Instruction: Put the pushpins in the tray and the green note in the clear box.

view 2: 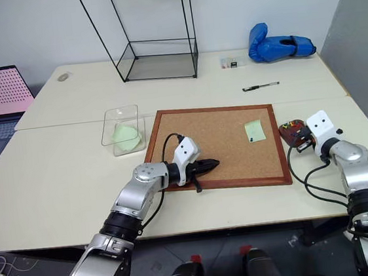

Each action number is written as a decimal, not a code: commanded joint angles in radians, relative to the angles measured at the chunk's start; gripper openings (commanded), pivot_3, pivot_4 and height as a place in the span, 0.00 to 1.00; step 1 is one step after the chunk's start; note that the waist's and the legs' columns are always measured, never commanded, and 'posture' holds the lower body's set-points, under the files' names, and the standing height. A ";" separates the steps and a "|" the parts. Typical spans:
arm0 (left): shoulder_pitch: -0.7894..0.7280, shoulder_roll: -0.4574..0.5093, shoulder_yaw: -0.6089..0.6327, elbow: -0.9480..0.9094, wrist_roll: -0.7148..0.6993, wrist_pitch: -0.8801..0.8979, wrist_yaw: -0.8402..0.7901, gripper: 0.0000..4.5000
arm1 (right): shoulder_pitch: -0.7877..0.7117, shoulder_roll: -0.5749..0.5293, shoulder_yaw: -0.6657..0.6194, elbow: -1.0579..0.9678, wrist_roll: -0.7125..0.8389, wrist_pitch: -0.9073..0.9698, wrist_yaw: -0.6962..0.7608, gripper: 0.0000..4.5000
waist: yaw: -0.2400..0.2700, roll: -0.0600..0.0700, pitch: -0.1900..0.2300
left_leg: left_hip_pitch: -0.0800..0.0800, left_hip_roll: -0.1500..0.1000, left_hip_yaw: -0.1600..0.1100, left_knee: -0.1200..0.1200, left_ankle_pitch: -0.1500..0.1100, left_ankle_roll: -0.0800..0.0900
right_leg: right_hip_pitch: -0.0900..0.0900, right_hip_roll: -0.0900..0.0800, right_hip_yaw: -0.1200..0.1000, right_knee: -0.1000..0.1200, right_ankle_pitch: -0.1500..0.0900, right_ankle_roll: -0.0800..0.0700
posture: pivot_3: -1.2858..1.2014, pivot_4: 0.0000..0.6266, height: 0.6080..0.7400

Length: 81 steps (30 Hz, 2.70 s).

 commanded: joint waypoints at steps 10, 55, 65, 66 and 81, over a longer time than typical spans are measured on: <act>0.027 0.003 -0.037 0.030 0.042 0.019 0.005 0.00 | -0.025 -0.010 -0.023 0.013 -0.011 -0.023 -0.020 0.45 | 0.000 0.000 0.000 | 0.000 0.000 0.000 0.000 0.000 0.000 | 0.000 0.000 0.000 0.000 0.000 0.000 | 0.52 0.24 1.00; 0.065 0.027 -0.037 -0.032 0.037 0.037 0.012 0.00 | 0.008 0.292 0.052 -0.180 0.173 0.069 0.066 0.47 | -0.001 0.000 0.000 | 0.000 0.001 -0.001 0.000 0.000 0.000 | 0.000 0.000 -0.001 0.000 0.000 0.000 | 0.52 0.24 1.00; 0.057 0.028 -0.035 -0.025 0.040 0.036 0.011 0.00 | -0.004 0.296 0.048 -0.160 0.164 0.055 0.053 0.06 | -0.003 0.000 0.000 | 0.000 0.001 -0.001 0.000 0.000 0.000 | 0.000 0.000 0.000 0.000 0.000 0.000 | 0.52 0.24 1.00; 0.057 0.028 -0.035 -0.024 0.040 0.036 0.011 0.00 | -0.004 0.296 0.047 -0.166 0.168 0.057 0.057 0.01 | -0.003 0.000 0.000 | 0.000 0.001 -0.001 0.000 0.000 0.000 | 0.000 0.000 0.000 0.000 0.000 0.000 | 0.52 0.24 1.00; 0.038 -0.003 -0.019 0.007 0.033 0.025 0.037 0.00 | -0.005 0.236 0.050 -0.475 0.244 0.159 0.141 0.01 | -0.001 0.000 0.000 | 0.000 0.000 -0.001 0.000 0.000 0.000 | -0.001 0.000 -0.001 0.000 0.000 0.000 | 0.52 0.24 1.00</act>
